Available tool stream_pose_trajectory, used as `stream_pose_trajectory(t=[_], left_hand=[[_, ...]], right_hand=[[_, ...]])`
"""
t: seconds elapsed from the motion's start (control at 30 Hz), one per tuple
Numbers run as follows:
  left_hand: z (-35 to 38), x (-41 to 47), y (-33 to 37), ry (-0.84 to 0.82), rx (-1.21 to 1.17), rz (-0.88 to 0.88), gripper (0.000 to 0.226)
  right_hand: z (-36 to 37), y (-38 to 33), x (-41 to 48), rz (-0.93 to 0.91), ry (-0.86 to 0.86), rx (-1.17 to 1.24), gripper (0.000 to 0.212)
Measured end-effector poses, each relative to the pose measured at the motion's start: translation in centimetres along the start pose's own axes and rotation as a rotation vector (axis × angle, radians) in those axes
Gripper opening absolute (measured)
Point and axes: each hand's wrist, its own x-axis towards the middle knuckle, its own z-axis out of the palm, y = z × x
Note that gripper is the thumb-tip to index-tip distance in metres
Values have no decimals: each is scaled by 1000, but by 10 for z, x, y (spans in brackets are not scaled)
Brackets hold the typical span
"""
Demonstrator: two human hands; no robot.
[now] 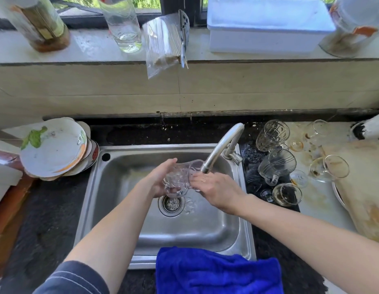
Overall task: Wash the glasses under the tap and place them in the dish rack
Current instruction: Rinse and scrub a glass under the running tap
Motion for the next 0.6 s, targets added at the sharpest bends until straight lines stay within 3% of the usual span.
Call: stream_pose_trajectory(t=[0.1,0.2,0.33,0.43,0.57,0.6], left_hand=[[-10,1,-19,-105,-179,1,43],[-15,5,-29,-230,-379,56,43],[-18,1,-21,-278,-242,-32,38],[-8,0,-17,-262,-112,-90,39],[-17,2,-14,-196,-63,-92,68],[-18,0,-12,-206,-47,-97,66]], right_hand=[[-7,-11,10,143,60,174,28],[-2,-19,14,152,60,269,16],[-2,-4,-3,-14,-25,117,17],[2,-4,0,-35,-53,-30,14],[-3,5,-13,-122,31,-25,31],[-3,7,-15,-131,55,-48,32]])
